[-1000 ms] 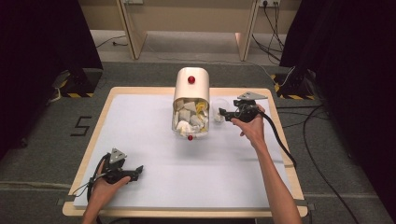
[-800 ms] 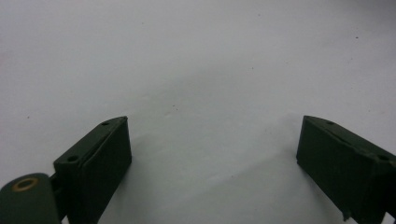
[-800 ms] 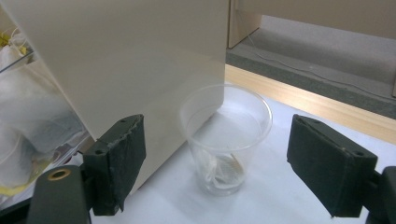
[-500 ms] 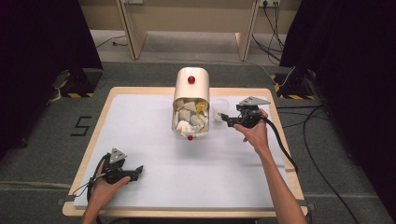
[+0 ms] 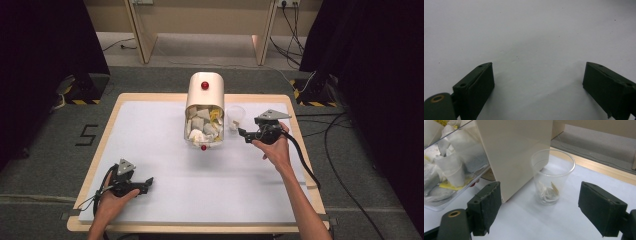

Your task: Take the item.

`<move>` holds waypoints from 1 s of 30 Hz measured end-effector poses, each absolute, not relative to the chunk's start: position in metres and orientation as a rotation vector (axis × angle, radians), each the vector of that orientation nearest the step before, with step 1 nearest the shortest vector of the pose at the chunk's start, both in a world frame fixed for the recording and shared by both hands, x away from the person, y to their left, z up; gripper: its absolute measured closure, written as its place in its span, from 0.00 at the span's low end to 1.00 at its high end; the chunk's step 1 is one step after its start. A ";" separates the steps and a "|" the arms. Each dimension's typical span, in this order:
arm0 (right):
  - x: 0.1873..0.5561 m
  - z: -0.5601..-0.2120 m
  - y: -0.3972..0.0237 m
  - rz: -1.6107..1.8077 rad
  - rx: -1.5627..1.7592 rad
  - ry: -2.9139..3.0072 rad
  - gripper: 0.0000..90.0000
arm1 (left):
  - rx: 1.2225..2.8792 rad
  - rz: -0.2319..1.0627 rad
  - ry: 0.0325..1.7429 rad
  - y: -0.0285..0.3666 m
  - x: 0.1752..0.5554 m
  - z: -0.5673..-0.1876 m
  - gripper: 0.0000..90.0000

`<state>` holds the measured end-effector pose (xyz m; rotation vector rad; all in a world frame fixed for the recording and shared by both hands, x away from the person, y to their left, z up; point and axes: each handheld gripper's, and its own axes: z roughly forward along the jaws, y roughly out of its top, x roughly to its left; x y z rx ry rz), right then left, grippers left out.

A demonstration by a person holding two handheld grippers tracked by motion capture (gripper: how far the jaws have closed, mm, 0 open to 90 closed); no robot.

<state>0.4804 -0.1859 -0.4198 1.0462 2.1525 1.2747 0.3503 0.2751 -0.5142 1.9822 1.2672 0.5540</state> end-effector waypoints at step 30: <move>0.453 -0.433 -0.194 1.240 1.053 2.180 0.21 | 1.982 0.555 1.267 0.275 0.350 -0.514 0.10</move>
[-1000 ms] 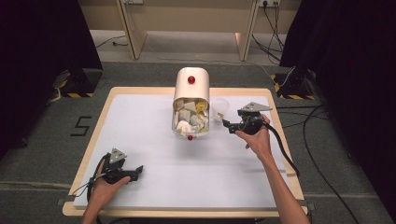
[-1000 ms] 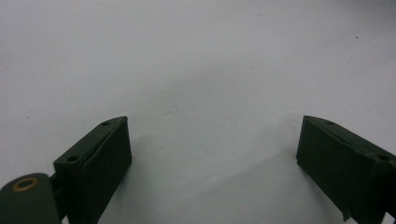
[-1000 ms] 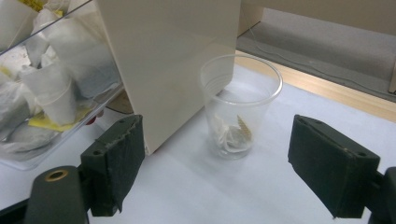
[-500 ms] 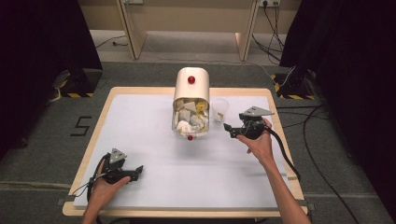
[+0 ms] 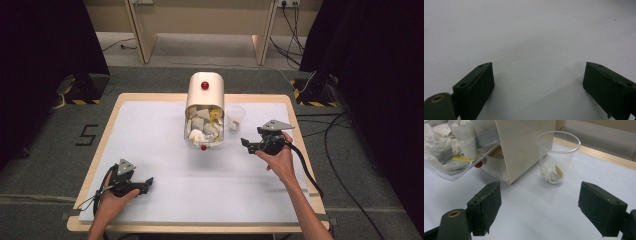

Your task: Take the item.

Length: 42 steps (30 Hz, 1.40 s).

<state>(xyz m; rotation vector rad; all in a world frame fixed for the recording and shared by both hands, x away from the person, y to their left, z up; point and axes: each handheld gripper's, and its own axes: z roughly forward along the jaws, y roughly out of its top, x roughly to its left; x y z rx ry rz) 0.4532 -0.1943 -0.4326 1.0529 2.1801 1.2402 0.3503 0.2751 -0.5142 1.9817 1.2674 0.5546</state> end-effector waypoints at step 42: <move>0.412 -0.463 -0.213 1.184 1.100 2.236 0.20 | 1.981 0.555 1.268 0.275 0.350 -0.514 0.10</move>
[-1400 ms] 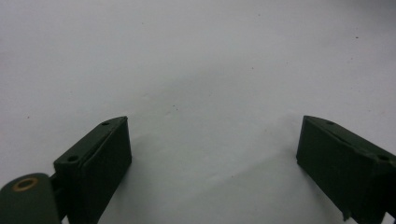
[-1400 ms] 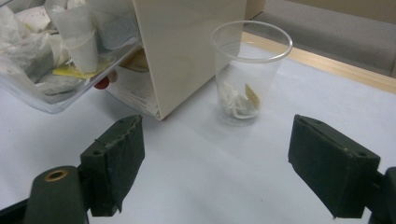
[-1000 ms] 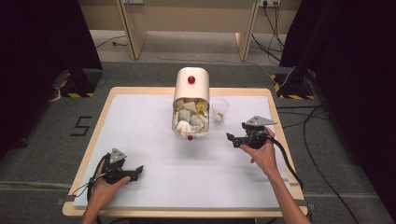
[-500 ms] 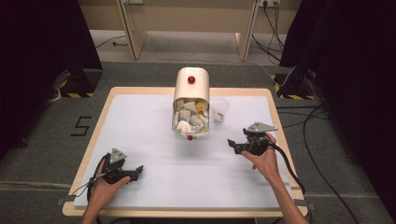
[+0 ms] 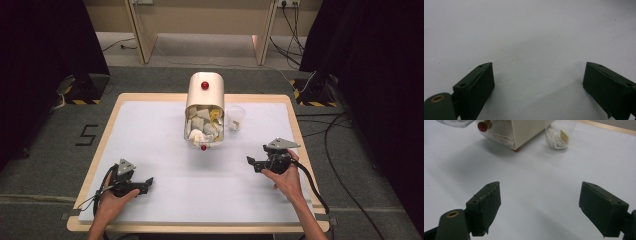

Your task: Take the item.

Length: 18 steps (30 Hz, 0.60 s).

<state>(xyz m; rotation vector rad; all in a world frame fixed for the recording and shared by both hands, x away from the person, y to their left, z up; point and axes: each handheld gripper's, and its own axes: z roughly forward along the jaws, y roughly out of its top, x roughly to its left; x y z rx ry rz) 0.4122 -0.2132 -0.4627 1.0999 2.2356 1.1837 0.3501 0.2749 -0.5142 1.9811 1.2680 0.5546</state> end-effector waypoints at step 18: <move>0.392 -0.469 -0.212 1.186 1.094 2.259 0.21 | 1.981 0.555 1.268 0.275 0.350 -0.514 0.10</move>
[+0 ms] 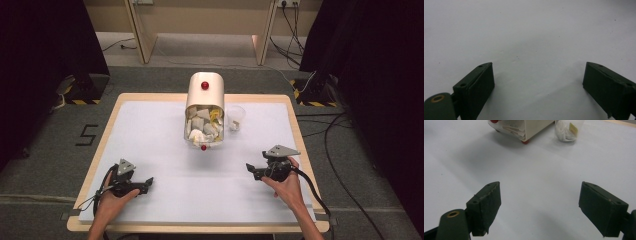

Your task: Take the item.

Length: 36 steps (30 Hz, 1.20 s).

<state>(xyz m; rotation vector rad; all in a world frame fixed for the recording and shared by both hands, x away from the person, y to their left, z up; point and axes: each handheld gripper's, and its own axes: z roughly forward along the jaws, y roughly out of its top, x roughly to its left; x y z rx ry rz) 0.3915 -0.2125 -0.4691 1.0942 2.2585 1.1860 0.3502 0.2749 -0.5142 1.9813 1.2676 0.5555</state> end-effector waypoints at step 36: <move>0.356 -0.493 -0.214 1.036 1.039 2.373 0.20 | 1.985 0.558 1.267 0.275 0.350 -0.514 0.10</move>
